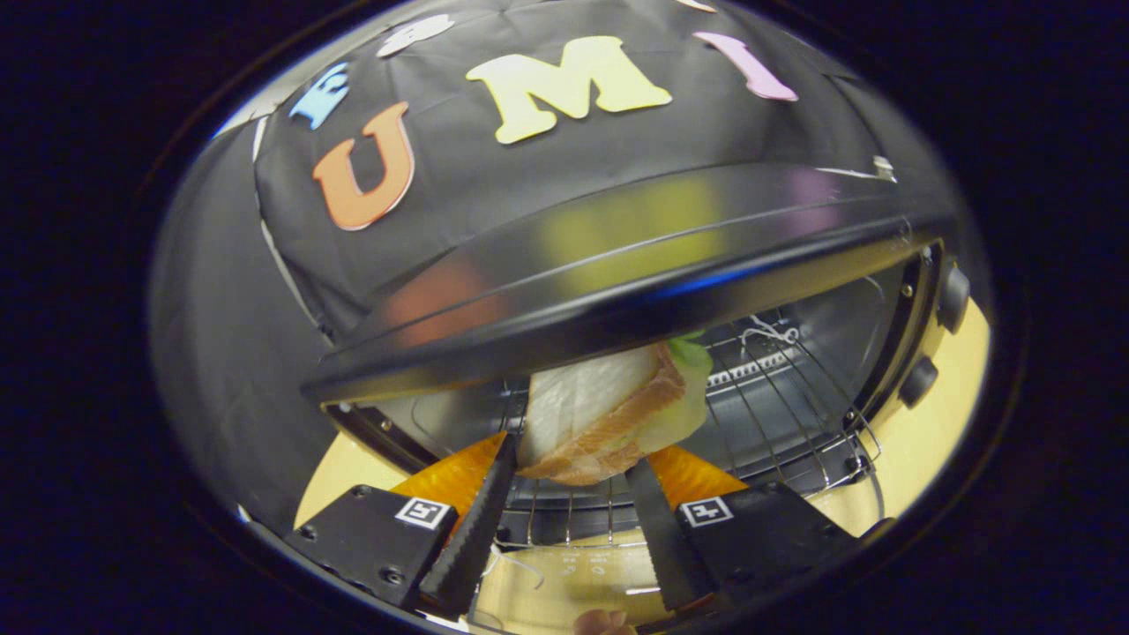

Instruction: Open the toaster oven, put the food inside, and close the toaster oven door.

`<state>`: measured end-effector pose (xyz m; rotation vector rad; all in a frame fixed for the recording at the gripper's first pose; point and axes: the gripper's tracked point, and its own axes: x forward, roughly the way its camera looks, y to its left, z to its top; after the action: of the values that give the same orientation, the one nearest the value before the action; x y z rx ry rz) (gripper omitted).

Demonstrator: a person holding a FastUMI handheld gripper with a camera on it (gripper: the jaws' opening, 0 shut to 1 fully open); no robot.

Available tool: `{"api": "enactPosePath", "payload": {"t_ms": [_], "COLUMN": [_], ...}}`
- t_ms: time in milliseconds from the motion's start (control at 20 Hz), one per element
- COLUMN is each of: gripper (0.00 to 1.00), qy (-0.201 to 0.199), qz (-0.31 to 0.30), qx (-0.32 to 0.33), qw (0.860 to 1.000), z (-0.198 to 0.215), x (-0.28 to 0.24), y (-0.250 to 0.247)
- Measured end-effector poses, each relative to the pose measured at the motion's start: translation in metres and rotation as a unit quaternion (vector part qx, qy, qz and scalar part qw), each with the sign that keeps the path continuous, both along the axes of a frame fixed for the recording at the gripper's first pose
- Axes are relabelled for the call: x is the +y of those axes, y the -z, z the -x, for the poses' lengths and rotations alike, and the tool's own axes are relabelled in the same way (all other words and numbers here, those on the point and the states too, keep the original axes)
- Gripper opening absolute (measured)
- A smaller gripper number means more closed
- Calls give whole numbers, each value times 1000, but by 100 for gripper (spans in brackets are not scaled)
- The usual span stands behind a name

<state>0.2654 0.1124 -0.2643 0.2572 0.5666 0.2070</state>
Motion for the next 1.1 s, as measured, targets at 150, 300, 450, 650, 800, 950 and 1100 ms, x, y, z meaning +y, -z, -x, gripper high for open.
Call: {"api": "enactPosePath", "payload": {"t_ms": [150, 300, 450, 650, 800, 950, 1100], "gripper": [86, 88, 89, 89, 89, 89, 91], "qy": [-33, -46, -34, -15, -26, -31, -14], "qz": [47, 94, 93, 126, 135, 132, 135], "qx": [-4, -4, 11, 19, 19, 25, 20], "qw": [998, 994, 995, 992, 990, 990, 991], "z": [8, 19, 33, 59, 87, 121, 145], "x": [7, 5, 4, -8, -7, -7, -15], "y": [4, 6, 7, 0, -9, -17, -22]}}
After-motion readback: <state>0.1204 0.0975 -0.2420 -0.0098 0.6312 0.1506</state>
